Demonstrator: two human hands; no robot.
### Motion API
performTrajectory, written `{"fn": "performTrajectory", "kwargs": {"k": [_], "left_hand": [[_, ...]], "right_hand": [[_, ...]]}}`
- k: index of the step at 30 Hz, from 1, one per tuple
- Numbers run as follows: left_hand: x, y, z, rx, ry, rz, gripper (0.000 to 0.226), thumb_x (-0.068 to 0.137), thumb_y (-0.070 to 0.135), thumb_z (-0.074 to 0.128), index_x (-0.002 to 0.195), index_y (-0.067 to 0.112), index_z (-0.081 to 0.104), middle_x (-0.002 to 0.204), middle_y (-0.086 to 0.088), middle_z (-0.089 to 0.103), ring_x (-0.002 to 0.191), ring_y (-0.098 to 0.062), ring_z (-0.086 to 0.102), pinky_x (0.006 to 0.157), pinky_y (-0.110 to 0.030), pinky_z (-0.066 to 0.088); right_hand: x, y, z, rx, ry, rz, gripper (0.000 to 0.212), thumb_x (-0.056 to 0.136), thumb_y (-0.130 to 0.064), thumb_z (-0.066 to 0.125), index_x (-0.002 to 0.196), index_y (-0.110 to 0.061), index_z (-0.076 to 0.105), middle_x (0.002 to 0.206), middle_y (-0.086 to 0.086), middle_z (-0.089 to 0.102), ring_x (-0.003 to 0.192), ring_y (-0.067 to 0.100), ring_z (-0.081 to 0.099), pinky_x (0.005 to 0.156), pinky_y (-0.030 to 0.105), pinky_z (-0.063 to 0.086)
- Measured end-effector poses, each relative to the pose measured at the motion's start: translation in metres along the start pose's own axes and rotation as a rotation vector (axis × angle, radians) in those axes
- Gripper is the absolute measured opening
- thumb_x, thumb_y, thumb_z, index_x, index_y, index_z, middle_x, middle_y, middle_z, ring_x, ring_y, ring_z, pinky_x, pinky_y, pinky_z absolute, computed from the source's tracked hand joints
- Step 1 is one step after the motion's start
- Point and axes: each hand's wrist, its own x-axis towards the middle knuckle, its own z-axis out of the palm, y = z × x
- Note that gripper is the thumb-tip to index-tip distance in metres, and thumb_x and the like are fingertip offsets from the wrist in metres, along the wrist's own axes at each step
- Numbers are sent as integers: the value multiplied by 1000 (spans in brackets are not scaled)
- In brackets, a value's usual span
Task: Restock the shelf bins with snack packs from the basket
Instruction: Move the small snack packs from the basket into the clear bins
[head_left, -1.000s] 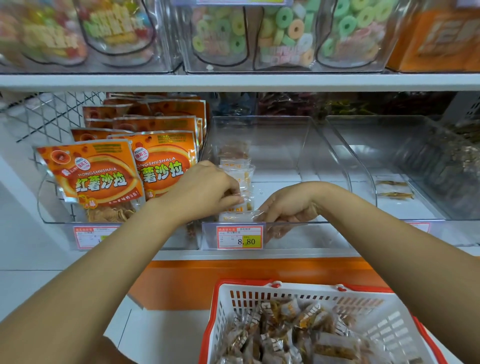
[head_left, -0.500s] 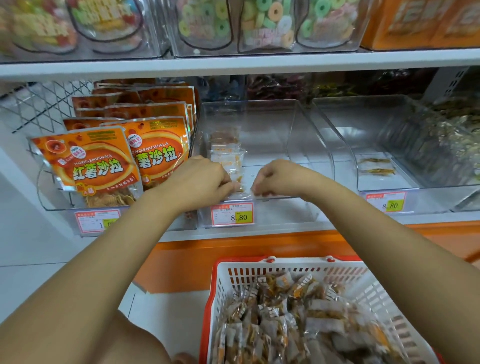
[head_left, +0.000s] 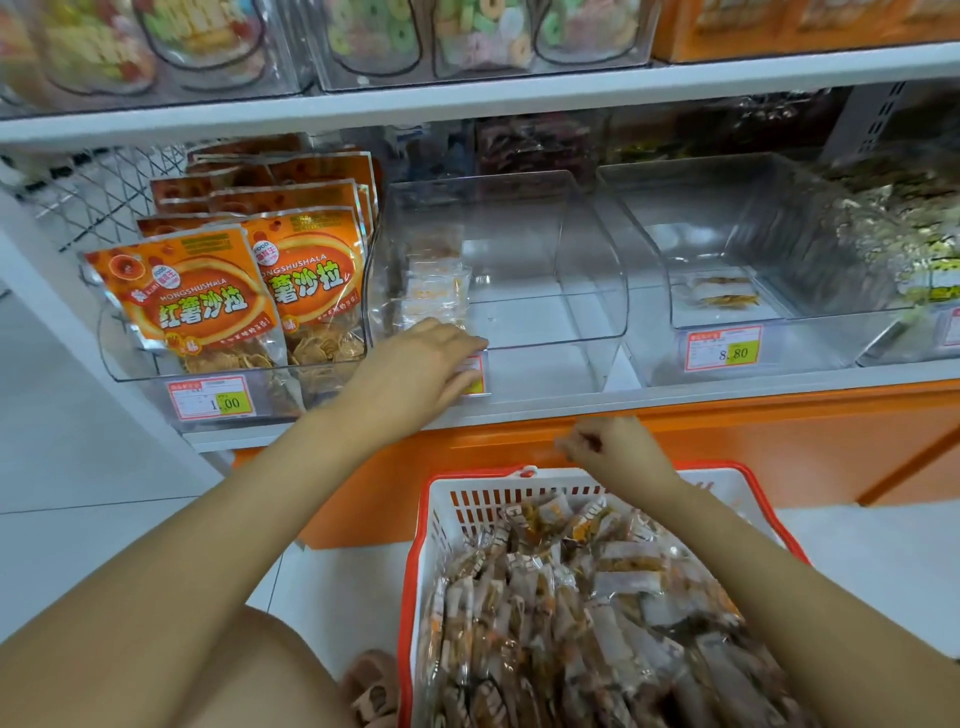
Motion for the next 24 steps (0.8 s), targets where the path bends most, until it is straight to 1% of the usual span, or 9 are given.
{"fn": "performTrajectory", "kwargs": {"k": [1, 3, 4, 6, 8, 11, 16, 20, 24], "left_hand": [[1, 2, 0, 0, 23, -31, 33, 94, 28, 58, 122, 12, 64, 112, -9, 68, 103, -29, 60, 80, -38, 50], [5, 4, -1, 21, 53, -103, 31, 94, 34, 57, 117, 15, 67, 110, -7, 68, 103, -26, 59, 77, -36, 48], [7, 5, 0, 34, 59, -130, 32, 93, 37, 58, 115, 16, 68, 108, -6, 68, 102, -25, 59, 76, -36, 48], [10, 7, -1, 27, 73, -171, 34, 89, 41, 61, 108, 15, 71, 100, -6, 70, 96, -24, 60, 73, -34, 46], [14, 8, -2, -20, 78, -212, 34, 86, 43, 65, 99, 14, 72, 92, -5, 70, 89, -22, 61, 70, -32, 45], [19, 11, -4, -64, 50, -291, 31, 84, 45, 67, 93, 15, 72, 88, -1, 69, 84, -18, 61, 70, -32, 48], [25, 16, -5, -69, 35, -322, 28, 83, 46, 67, 89, 19, 71, 88, 3, 71, 82, -14, 63, 68, -29, 49], [19, 16, -2, -106, 75, -317, 28, 85, 42, 66, 97, 17, 72, 94, 1, 71, 86, -14, 63, 69, -25, 46], [12, 21, -4, -253, 148, -304, 26, 92, 31, 60, 108, 13, 70, 104, -2, 70, 92, -15, 63, 82, -31, 52]], "right_hand": [[-2, 11, 10, -70, -82, 45, 35, 91, -31, 59, 64, -9, 54, 63, 8, 58, 57, 16, 50, 55, 28, 38], [-10, 26, 25, -171, -232, 141, 14, 91, -28, 59, 89, -18, 68, 88, -1, 68, 78, 14, 62, 67, 24, 46], [-14, 30, 31, -192, -271, 180, 16, 91, -26, 59, 103, -22, 68, 102, -3, 67, 88, 13, 62, 73, 22, 47], [-21, 38, 41, -236, -304, 188, 28, 92, -19, 57, 118, -26, 64, 121, -3, 61, 101, 14, 60, 85, 24, 48], [-25, 44, 46, -318, -354, 154, 41, 91, -6, 52, 125, -28, 59, 131, -2, 55, 113, 16, 54, 95, 27, 46], [-27, 49, 47, -482, -426, 109, 48, 92, 0, 47, 132, -26, 52, 135, 1, 50, 122, 19, 47, 102, 32, 43], [-10, 41, 39, -546, -514, 180, 34, 93, -10, 54, 125, -17, 62, 125, 8, 60, 108, 23, 61, 98, 32, 48], [11, 29, 20, -423, -466, 179, 16, 88, -14, 61, 97, -10, 73, 100, 6, 71, 87, 19, 66, 83, 32, 56], [26, 3, -36, -152, -464, 178, 13, 86, -9, 64, 82, -17, 75, 97, 1, 71, 92, 15, 65, 88, 33, 53]]}}
